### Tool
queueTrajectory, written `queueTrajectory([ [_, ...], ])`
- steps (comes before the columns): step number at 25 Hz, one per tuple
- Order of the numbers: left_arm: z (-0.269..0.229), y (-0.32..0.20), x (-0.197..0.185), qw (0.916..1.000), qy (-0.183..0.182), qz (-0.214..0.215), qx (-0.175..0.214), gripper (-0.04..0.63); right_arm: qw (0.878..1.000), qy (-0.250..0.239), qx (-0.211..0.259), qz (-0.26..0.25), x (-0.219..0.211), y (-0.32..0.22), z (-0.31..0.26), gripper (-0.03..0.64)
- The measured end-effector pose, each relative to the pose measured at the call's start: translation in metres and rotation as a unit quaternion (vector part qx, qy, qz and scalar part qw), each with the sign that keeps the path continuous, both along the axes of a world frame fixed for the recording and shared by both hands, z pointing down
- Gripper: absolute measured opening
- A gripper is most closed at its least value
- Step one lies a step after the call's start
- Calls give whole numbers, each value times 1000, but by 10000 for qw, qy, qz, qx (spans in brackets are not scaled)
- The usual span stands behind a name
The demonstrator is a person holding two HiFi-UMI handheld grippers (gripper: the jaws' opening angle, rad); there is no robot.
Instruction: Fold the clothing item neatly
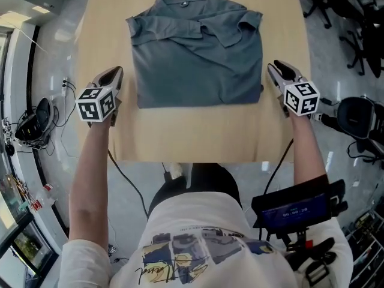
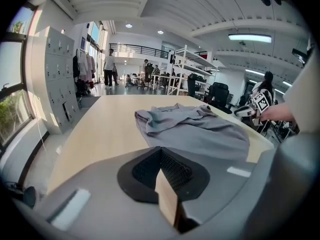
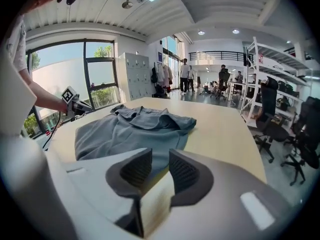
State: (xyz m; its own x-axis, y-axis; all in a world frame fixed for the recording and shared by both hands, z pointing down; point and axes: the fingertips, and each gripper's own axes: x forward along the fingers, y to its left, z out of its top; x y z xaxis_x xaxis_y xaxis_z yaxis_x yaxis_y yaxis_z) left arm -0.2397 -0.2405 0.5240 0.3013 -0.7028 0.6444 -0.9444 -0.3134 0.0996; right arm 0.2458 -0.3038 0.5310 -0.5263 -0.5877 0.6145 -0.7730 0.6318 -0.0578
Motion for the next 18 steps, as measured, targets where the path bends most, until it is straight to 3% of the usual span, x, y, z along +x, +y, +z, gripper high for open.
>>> queueTrajectory([
  [5,-18,53,18,9977,546,372,149,8,9998,151,63,63,-12,56,-16,70],
  [18,-74,212,56,9880,934,1047,643,8,9993,-199,250,211,-52,214,-62,28],
])
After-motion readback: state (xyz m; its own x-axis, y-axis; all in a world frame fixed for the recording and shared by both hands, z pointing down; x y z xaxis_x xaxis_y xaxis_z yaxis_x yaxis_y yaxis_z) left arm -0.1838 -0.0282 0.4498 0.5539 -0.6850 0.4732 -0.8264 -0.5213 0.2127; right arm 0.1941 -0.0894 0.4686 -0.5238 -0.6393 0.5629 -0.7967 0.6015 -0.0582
